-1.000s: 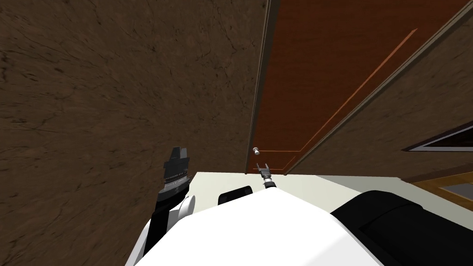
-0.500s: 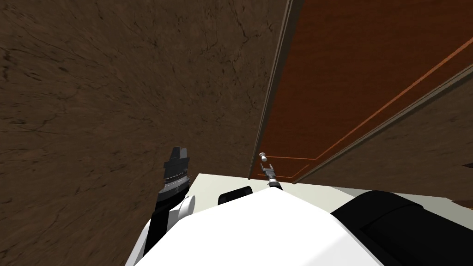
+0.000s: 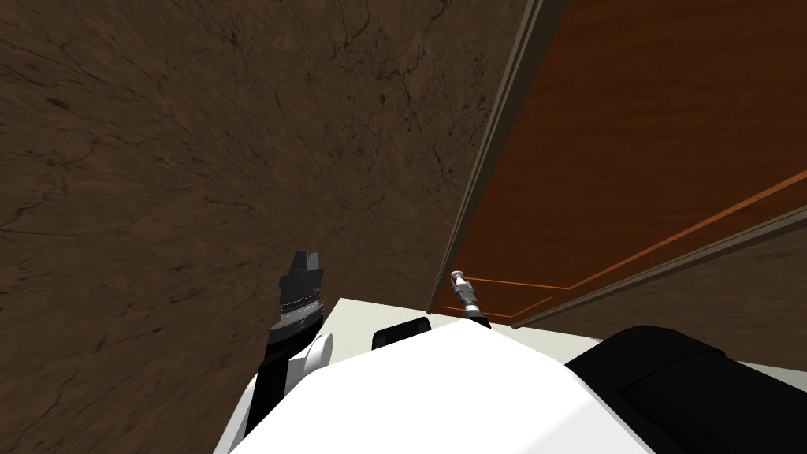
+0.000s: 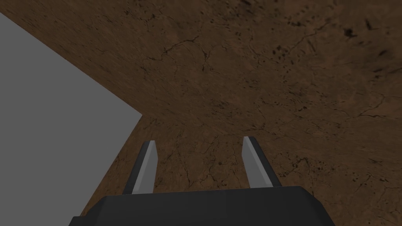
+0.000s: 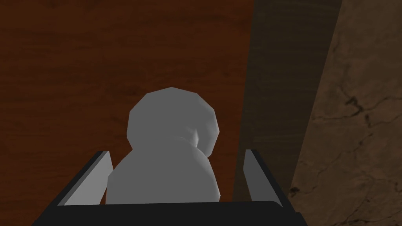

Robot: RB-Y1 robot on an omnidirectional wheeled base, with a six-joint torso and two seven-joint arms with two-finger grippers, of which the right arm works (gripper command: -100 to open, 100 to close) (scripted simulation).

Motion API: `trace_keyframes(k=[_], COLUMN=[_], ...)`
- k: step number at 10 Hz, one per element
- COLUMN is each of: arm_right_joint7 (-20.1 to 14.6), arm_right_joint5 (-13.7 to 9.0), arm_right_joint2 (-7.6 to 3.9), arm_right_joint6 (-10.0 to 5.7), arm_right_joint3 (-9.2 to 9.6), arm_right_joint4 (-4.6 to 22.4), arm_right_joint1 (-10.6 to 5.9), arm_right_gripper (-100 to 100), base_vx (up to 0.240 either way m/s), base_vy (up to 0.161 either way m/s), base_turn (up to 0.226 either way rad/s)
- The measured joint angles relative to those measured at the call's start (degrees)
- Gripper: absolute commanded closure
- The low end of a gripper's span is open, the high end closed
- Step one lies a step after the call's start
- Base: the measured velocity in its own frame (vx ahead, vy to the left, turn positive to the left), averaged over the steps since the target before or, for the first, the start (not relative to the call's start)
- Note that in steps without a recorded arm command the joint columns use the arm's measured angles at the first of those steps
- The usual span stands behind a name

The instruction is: Pull the door open

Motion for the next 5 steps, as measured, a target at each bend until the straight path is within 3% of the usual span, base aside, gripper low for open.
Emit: trace_keyframes(k=[5], arm_right_joint7=[0.1], arm_right_joint5=[0.02], arm_right_joint2=[-0.07], arm_right_joint6=[0.14], arm_right_joint3=[-0.04], arm_right_joint4=[0.06], arm_right_joint1=[0.08], arm_right_gripper=[100], base_vx=[-0.013], base_vy=[0.002], base_turn=[0.001])
